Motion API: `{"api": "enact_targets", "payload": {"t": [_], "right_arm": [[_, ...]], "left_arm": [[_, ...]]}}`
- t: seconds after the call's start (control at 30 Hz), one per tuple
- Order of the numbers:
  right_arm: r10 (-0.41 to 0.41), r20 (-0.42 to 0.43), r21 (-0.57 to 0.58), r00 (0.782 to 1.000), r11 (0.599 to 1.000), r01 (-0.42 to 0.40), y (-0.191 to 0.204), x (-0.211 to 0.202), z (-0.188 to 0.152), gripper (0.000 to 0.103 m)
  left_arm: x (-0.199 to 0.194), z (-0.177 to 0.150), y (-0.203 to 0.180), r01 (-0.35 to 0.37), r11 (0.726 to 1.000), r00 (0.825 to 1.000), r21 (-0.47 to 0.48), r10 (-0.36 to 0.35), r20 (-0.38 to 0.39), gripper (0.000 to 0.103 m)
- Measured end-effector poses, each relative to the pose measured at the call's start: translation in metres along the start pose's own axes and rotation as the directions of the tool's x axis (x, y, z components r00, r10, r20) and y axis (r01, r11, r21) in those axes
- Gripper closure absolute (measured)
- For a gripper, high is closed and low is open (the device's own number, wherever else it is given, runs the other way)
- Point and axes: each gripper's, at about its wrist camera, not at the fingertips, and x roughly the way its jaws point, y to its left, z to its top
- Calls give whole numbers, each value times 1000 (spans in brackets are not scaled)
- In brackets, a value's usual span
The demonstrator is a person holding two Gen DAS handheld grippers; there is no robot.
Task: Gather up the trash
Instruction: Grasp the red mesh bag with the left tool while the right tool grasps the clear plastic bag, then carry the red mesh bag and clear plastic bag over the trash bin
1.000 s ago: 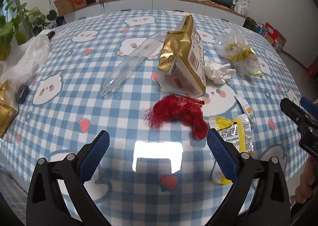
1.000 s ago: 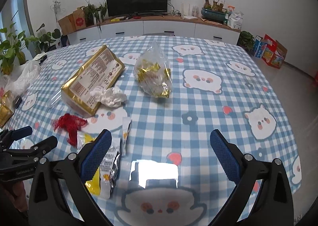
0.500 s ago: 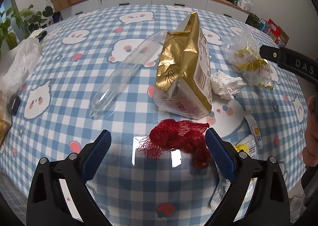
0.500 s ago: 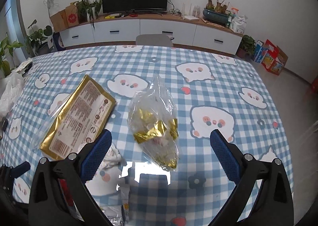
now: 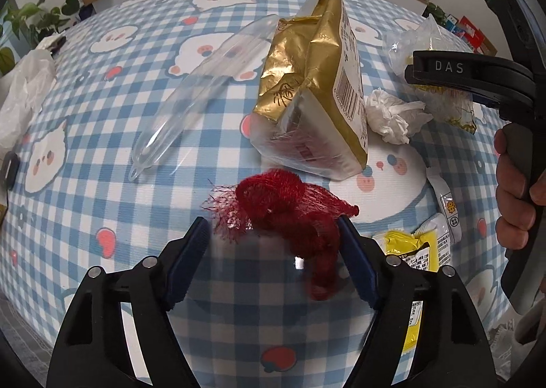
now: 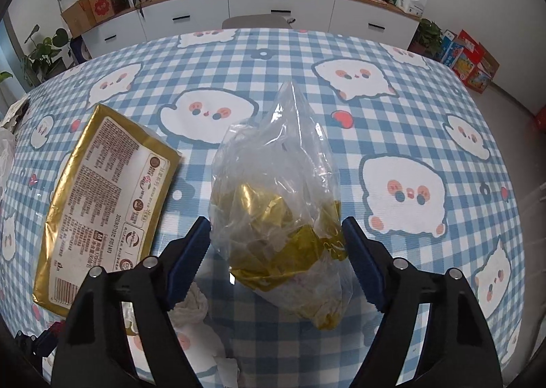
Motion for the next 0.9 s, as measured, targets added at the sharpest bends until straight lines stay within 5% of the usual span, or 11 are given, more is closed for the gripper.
{"api": "enact_targets", "payload": {"t": [0.17,0.37,0.9], "right_arm": [[2,-5,4,1000,1000,-2,-1,3,-3,41],[8,1,9,1000,1000,-8,-3,1,-1,51],[-4,42,15,999,1000,3,-12,-19,-14,60]], "left_arm": [[-2,0,3,-8,1000,1000,-16,8,1,46],[-5,1,4,-19,1000,1000,-21,19,2,80],[-18,-1,12,-1,1000,999,-15,2,38,84]]}}
